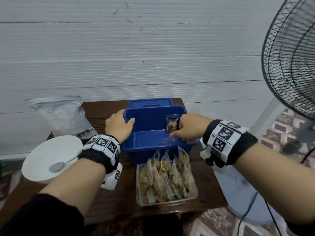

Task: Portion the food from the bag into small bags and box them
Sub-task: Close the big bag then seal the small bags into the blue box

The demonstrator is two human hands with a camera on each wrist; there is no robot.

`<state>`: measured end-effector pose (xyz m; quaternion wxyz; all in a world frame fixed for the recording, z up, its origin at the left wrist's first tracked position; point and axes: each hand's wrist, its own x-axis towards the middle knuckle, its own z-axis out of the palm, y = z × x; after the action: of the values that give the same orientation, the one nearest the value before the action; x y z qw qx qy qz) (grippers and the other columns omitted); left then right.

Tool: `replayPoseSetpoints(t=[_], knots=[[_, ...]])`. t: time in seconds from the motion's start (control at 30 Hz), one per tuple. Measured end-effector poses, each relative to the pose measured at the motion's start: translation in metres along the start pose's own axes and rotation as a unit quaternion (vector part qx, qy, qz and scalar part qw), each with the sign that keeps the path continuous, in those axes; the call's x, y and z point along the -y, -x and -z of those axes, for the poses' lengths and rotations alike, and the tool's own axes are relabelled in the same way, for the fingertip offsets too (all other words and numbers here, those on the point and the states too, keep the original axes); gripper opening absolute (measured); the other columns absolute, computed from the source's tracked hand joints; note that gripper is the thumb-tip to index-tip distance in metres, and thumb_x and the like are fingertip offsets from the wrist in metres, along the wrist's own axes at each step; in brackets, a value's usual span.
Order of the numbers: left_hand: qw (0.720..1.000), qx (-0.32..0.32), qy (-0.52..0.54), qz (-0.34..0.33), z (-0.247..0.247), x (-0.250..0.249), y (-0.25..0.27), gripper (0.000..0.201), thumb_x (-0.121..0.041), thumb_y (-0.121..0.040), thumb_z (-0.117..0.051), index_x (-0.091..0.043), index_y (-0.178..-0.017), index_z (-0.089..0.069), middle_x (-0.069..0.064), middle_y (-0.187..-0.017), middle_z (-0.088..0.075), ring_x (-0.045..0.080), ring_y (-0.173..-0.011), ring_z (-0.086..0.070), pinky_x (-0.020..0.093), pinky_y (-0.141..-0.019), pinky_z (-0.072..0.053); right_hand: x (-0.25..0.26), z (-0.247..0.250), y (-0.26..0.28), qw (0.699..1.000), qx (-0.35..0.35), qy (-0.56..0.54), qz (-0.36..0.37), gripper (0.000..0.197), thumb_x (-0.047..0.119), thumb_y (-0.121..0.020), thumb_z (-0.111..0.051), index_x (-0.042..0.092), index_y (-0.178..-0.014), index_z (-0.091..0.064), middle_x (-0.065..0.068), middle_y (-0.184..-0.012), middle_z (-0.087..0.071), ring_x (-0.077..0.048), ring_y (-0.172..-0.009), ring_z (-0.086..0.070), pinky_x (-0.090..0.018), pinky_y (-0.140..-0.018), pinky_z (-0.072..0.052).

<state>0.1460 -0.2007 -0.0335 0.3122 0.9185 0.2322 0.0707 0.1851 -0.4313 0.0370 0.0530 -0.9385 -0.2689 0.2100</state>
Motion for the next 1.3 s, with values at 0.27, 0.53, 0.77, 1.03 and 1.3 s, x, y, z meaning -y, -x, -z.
replayPoseSetpoints(t=[0.27, 0.53, 0.77, 1.03, 1.3], knots=[[0.995, -0.019, 0.016, -0.093, -0.004, -0.027, 0.056, 0.039, -0.036, -0.095, -0.055, -0.021, -0.131, -0.054, 0.006, -0.139, -0.049, 0.03, -0.135, -0.033, 0.044, -0.109, -0.028, 0.009, -0.047, 0.046, 0.996, -0.06, 0.04, -0.058, 0.041, 0.025, -0.086, -0.065, 0.015, -0.06, -0.035, -0.001, -0.062, -0.041, -0.021, -0.057, -0.044, -0.028, -0.052, -0.035], [0.972, 0.085, 0.1, -0.196, -0.004, -0.048, 0.092, 0.025, -0.026, -0.093, -0.062, -0.02, -0.117, -0.064, -0.006, -0.114, -0.064, 0.007, -0.107, -0.056, 0.03, -0.101, -0.044, 0.005, -0.047, 0.061, 0.989, -0.132, -0.022, -0.057, 0.014, 0.009, -0.091, -0.047, 0.01, -0.077, -0.048, -0.01, -0.086, -0.057, -0.025, -0.074, -0.048, -0.029, -0.066, -0.038], [0.965, 0.116, 0.112, -0.208, -0.005, -0.051, 0.096, 0.02, -0.027, -0.092, -0.063, -0.026, -0.111, -0.065, -0.017, -0.101, -0.063, -0.002, -0.098, -0.056, 0.02, -0.094, -0.042, 0.006, -0.041, 0.052, 0.97, -0.215, -0.11, 0.0, 0.014, 0.01, -0.092, -0.052, 0.021, -0.084, -0.048, -0.007, -0.099, -0.057, -0.024, -0.087, -0.053, -0.031, -0.072, -0.04], [0.952, 0.068, 0.202, -0.221, -0.004, -0.045, 0.095, 0.005, -0.02, -0.091, -0.064, -0.019, -0.086, -0.066, -0.01, -0.085, -0.066, 0.003, -0.084, -0.059, 0.012, -0.077, -0.043, 0.009, -0.05, 0.046, 0.943, -0.248, -0.214, 0.064, 0.011, 0.004, -0.094, -0.049, 0.015, -0.089, -0.05, 0.002, -0.087, -0.052, -0.013, -0.081, -0.049, -0.021, -0.067, -0.036], [0.949, 0.088, 0.215, -0.213, -0.007, -0.048, 0.093, 0.008, -0.025, -0.091, -0.064, -0.017, -0.091, -0.067, -0.009, -0.089, -0.068, 0.0, -0.085, -0.06, 0.01, -0.078, -0.044, 0.004, -0.053, 0.047, 0.899, -0.309, -0.299, 0.087, 0.017, -0.004, -0.089, -0.053, 0.01, -0.099, -0.054, 0.01, -0.081, -0.049, 0.0, -0.075, -0.048, -0.005, -0.066, -0.038]])
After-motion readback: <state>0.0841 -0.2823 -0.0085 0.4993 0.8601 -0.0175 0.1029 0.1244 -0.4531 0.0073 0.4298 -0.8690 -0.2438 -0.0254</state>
